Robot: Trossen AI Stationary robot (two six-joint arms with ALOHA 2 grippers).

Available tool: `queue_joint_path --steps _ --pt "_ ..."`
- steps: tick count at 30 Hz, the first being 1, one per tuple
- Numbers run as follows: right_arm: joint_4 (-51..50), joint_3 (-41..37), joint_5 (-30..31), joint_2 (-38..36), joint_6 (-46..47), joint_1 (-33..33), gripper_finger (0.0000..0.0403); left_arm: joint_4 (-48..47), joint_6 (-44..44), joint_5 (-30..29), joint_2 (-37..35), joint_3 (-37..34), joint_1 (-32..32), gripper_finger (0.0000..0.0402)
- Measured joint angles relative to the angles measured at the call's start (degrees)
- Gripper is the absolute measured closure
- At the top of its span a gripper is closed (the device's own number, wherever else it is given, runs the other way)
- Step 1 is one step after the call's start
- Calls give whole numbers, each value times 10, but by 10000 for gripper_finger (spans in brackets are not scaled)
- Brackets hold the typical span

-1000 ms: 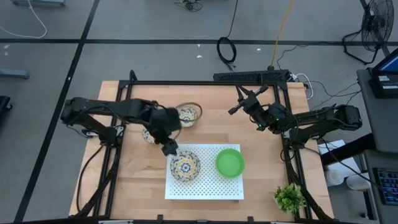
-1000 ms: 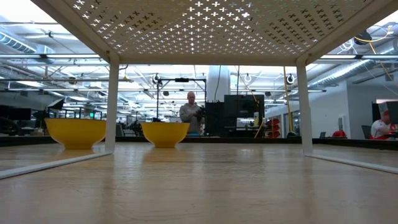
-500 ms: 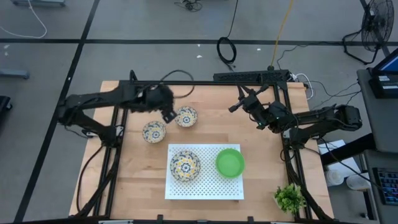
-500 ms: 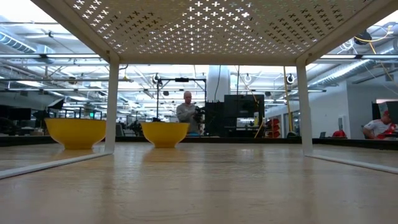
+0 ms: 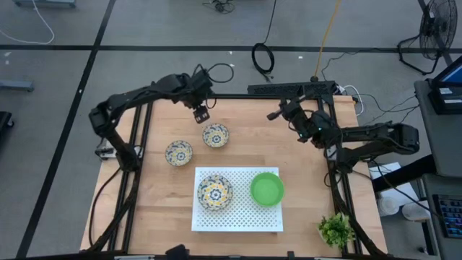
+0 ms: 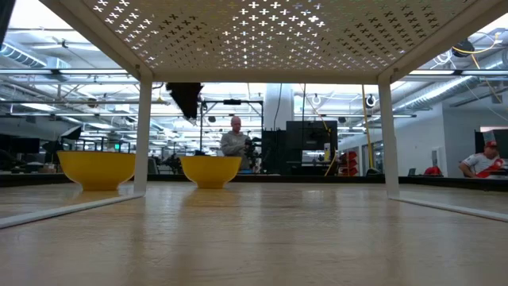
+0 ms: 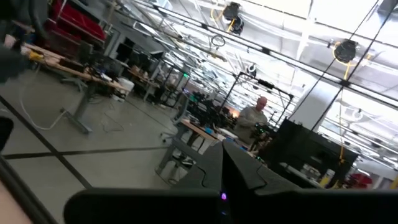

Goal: Pick & Place Mini bowls
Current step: Stack the right white bowl on the top of the white bowl on the shelf

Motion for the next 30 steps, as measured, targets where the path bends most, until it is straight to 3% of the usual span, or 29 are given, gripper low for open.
queue_joint_path --steps 12,20,30 --pt "-7 0 -30 0 18 -55 403 3 107 195 76 -11 17 160" --pt "-22 0 -30 0 22 -67 403 21 166 183 129 -47 -7 160" --pt "-22 0 -31 0 32 -67 403 63 139 174 146 -49 -15 174"
